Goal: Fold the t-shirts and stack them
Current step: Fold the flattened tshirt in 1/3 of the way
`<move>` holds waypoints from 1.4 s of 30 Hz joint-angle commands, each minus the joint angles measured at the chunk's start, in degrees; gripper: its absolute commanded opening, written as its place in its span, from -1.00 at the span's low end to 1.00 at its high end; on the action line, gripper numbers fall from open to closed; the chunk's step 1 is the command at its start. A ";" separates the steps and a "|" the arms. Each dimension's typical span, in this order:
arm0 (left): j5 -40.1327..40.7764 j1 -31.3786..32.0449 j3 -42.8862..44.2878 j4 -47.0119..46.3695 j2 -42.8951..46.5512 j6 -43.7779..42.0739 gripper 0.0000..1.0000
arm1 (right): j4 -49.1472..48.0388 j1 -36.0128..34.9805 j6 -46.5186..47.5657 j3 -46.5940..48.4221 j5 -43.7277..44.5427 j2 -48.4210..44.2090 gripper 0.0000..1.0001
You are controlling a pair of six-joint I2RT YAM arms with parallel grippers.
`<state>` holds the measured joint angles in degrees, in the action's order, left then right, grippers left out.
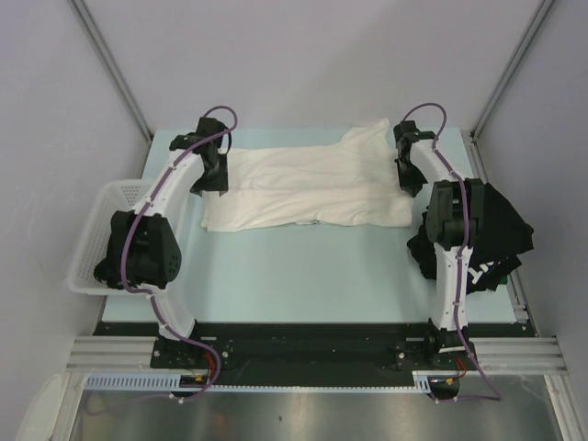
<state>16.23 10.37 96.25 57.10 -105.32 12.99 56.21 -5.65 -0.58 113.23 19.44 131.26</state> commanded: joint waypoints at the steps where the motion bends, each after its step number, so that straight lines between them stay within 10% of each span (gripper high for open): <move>1: -0.32 0.18 0.78 -0.41 1.96 -1.04 0.12 | -1.28 0.20 1.81 4.45 3.41 1.18 -1.00; 25: -10.68 0.18 5.53 -5.41 5.03 2.03 0.20 | -11.72 -1.29 3.13 18.42 -3.35 0.21 -0.19; 31: -21.58 0.44 -3.95 -14.10 11.27 7.91 0.23 | -18.93 -0.24 3.31 23.87 -8.54 6.81 -0.17; 42: -17.02 2.81 -14.77 -17.81 19.62 4.76 0.29 | -34.31 3.36 0.84 27.83 -15.92 15.33 0.00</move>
<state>-1.67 12.95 83.90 42.74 -89.89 18.39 31.14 -3.92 1.37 138.17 6.85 145.34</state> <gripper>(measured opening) 0.644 0.488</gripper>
